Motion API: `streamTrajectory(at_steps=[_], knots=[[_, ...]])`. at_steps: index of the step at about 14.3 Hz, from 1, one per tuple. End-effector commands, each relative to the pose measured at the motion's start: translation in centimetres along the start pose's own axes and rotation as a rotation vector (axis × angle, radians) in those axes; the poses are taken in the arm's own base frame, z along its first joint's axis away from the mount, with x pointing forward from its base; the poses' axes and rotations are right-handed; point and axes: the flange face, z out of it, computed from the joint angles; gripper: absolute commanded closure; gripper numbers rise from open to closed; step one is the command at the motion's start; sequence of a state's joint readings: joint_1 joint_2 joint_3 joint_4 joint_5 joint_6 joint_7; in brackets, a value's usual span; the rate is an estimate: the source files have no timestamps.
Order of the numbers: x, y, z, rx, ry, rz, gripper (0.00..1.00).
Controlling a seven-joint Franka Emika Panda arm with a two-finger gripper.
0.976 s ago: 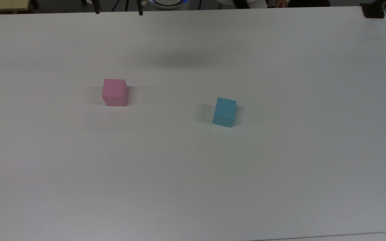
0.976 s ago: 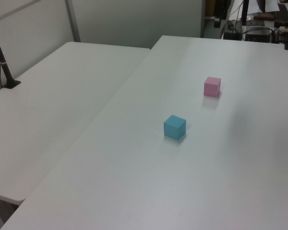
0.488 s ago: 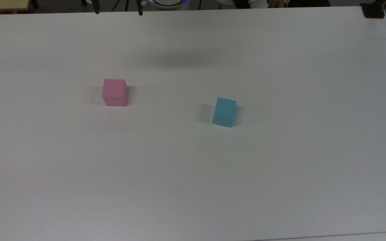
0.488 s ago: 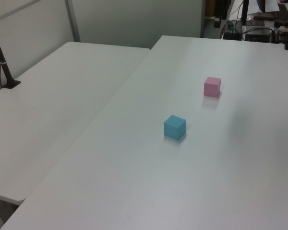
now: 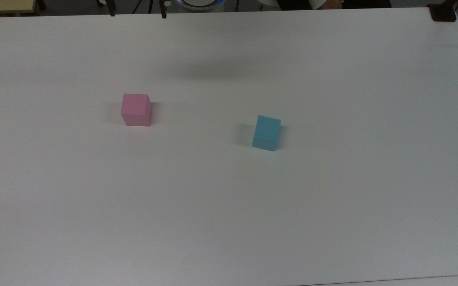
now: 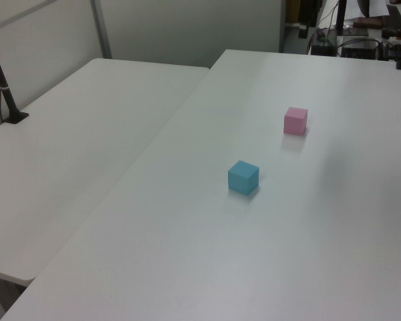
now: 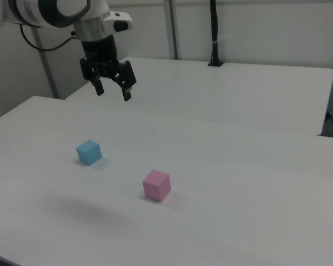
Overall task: Put blue cube on pink cube
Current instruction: 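Move the open gripper down over the light-blue cube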
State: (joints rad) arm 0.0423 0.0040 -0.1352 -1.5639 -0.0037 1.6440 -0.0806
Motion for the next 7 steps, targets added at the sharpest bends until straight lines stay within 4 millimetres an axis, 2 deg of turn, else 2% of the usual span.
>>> streamTrajectory(at_steps=[1, 3, 4, 5, 6, 7], knots=[[-0.4, -4.2, 2.1, 0.001, -0.037, -0.093, 0.0], [0.0, -7.2, 3.6, 0.004, -0.021, -0.133, 0.02], [0.5, -8.9, 5.0, 0.023, 0.006, -0.087, 0.02], [1.5, -11.6, 6.9, 0.031, 0.023, -0.012, 0.02], [2.1, -13.5, 8.4, 0.032, 0.024, 0.03, 0.02], [2.7, -14.7, 9.9, 0.03, 0.02, 0.058, 0.03]])
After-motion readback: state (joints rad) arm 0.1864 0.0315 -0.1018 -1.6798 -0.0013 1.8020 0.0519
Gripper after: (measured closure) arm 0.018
